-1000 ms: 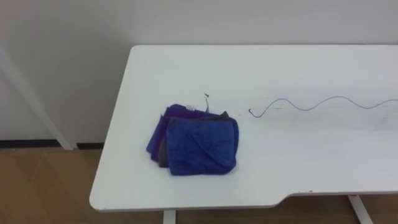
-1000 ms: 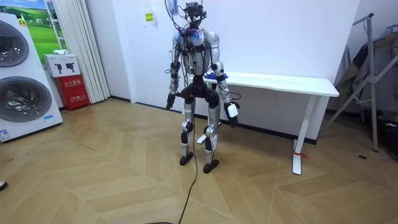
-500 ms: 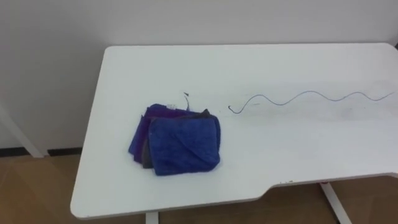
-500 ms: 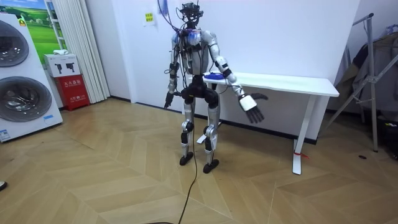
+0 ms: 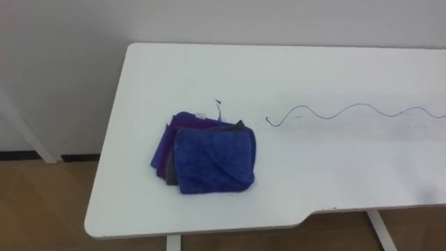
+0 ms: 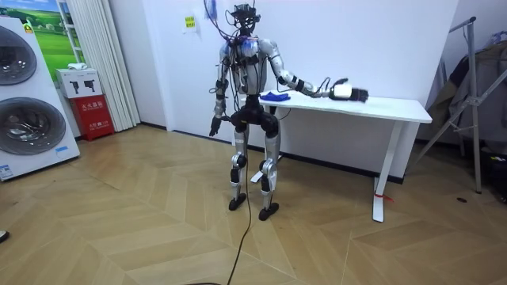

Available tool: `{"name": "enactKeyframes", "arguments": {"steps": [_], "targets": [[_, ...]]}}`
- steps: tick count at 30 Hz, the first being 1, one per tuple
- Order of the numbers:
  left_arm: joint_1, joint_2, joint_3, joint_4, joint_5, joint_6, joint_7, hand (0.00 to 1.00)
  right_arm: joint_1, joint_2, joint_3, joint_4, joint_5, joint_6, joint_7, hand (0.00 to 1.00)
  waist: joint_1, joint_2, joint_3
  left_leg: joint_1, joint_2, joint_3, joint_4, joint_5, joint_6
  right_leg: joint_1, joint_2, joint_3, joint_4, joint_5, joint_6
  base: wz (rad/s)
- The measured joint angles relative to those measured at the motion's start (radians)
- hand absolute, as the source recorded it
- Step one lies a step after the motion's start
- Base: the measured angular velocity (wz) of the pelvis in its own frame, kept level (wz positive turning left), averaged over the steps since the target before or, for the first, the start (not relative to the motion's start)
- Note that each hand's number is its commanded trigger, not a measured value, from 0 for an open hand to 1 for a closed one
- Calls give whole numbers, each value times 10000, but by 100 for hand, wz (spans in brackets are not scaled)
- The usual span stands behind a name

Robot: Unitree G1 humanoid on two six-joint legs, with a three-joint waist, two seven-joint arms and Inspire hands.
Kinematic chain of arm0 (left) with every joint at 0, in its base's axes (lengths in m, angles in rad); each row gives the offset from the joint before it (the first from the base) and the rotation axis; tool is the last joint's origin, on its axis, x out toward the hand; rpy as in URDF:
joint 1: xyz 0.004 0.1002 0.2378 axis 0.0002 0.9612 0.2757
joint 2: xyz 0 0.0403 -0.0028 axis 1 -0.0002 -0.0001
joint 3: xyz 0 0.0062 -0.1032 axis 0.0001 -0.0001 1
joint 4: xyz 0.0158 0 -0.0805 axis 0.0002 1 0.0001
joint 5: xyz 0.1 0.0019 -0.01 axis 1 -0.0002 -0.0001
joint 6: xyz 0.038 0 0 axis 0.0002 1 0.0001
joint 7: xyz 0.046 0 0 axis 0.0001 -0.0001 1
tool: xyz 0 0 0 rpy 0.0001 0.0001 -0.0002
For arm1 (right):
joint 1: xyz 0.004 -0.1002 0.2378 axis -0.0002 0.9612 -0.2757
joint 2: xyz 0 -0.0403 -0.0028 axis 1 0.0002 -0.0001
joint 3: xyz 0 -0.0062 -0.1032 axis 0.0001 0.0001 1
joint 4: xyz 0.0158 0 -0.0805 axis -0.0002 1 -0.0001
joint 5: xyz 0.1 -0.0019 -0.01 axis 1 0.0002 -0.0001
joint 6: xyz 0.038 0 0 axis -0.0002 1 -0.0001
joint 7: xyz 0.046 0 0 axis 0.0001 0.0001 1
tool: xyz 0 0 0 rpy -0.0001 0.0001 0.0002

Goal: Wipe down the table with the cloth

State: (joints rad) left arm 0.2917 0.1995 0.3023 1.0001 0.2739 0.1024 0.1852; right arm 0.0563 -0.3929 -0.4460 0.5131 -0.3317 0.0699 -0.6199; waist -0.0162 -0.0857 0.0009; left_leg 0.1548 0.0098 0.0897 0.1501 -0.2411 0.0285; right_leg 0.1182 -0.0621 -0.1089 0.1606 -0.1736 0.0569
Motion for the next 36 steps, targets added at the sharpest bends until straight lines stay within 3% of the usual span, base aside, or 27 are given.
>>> {"name": "enactKeyframes", "arguments": {"steps": [5,11,19,22,23,26,36], "targets": [[-2,42,-524,-69,-29,-13,-1,0,50,115,999,-2706,-2073,-360,-91,0,230,-80,80,64,17,-3,12,2,-3,24,7,-26,-39,0,0,0],[67,35,-773,-358,26,-163,-18,0,-27,83,1846,-4785,-3776,-790,265,0,628,-87,71,-40,17,-69,14,1,-4,3,7,-43,-42,2,-2,1],[-164,32,-1787,-308,36,-200,-42,0,-43,82,4089,-5957,-4573,-683,1762,0,977,51,71,-270,14,-214,100,1,-5,-87,2,-70,-38,2,-2,6],[-208,-37,-1898,-339,35,-201,-51,0,-39,82,4694,-6514,-4785,-543,2366,0,1127,211,-31,-328,9,-233,99,1,-5,-140,4,-73,-38,2,-2,2],[-213,-64,-1892,-340,34,-201,-51,0,-33,83,4968,-6815,-4989,-537,2539,0,1242,288,-24,-326,6,-231,102,2,-4,-139,4,-78,-44,2,-2,0],[-238,-95,-1894,-285,38,-210,-49,0,-17,87,5634,-6903,-5496,-579,2849,0,1399,328,1,-218,6,-400,110,4,-5,43,4,-187,-101,1,-1,8],[-544,-58,-2622,314,33,-286,26,0,11,257,7874,-5897,-6574,-591,3491,0,1924,37,95,-130,2,-533,97,5,-7,168,-15,-308,-103,1,-2,6]]}}
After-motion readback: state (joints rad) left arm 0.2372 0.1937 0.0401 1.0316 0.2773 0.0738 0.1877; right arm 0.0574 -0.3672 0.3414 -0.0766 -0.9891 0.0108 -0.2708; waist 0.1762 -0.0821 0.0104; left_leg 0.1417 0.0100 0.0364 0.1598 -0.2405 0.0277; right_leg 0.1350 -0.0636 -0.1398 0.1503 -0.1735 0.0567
